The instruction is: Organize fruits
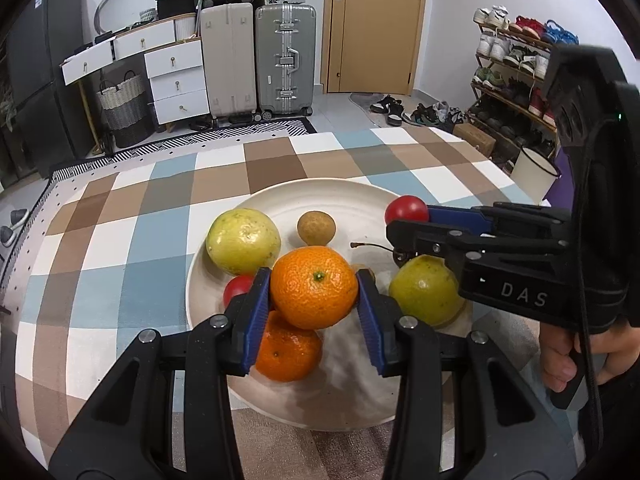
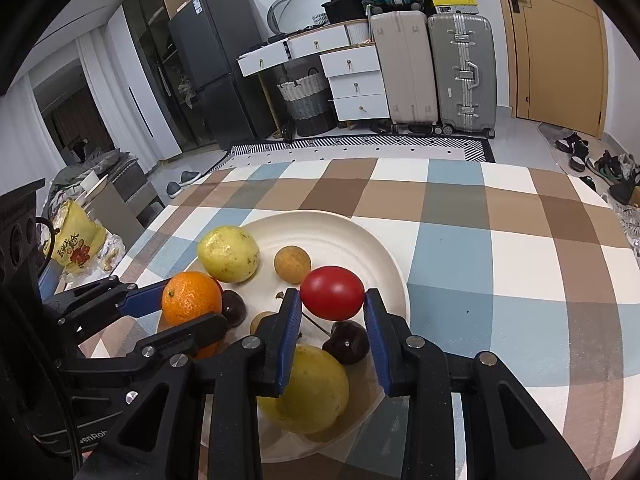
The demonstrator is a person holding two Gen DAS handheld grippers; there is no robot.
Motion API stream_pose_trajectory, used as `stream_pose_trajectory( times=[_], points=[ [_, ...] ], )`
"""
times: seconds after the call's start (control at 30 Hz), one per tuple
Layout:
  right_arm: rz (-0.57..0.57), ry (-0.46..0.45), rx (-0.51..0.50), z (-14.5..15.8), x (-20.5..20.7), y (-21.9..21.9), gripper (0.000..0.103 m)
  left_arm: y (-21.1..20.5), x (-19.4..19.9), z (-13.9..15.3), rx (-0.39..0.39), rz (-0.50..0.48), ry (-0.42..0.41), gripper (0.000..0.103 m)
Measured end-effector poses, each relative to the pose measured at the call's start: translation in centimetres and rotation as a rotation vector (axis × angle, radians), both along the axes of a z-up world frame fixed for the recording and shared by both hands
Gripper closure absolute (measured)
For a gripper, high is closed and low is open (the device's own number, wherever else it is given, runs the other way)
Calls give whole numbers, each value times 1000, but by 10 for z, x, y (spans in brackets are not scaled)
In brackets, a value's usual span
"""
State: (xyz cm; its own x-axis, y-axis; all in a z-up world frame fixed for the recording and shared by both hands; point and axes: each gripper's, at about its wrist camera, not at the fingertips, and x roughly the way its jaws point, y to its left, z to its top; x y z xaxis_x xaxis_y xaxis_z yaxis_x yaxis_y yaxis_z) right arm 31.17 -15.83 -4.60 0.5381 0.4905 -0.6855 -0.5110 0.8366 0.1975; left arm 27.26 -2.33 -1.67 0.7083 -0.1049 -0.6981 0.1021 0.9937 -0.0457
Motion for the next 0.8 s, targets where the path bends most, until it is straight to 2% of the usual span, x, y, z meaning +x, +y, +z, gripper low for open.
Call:
stream_pose_trajectory(
  times=[0.23,0.27,0.3,0.37,0.43,0.47,0.5,0.53,0.57,0.7,0.77,0.8],
  points=[
    [-2,-13,-2,3,-2,0,70,2,2,-2,-14,-3,17,64],
    [-5,-15,-1,3,-2,0,67,3,3,-2,-20,-4,22,64],
    [-8,-20,0,5,-3,-1,58,4,3,-1,-24,-3,23,64],
    [-15,-33,10,8,-4,-4,53,7,3,0,-42,4,26,63],
    [-18,-36,13,11,-4,-7,52,10,3,1,-70,-3,38,51],
    [-19,-38,16,13,-4,-7,46,12,2,3,-78,-2,31,46],
    [-18,-42,19,15,-4,-8,32,13,0,5,-76,5,13,36],
    [-14,-52,23,17,-6,-9,24,13,-2,7,-72,11,3,24],
    [-13,-61,24,19,-7,-10,14,14,-4,10,-70,16,-9,19],
    [-25,-84,34,29,-9,-15,5,15,-6,18,-70,9,-4,15],
    [-39,-93,30,33,-10,-16,4,16,-9,22,-73,10,-16,8],
    [-44,-98,29,35,-11,-18,3,17,-11,24,-69,16,-27,0]
  ],
)
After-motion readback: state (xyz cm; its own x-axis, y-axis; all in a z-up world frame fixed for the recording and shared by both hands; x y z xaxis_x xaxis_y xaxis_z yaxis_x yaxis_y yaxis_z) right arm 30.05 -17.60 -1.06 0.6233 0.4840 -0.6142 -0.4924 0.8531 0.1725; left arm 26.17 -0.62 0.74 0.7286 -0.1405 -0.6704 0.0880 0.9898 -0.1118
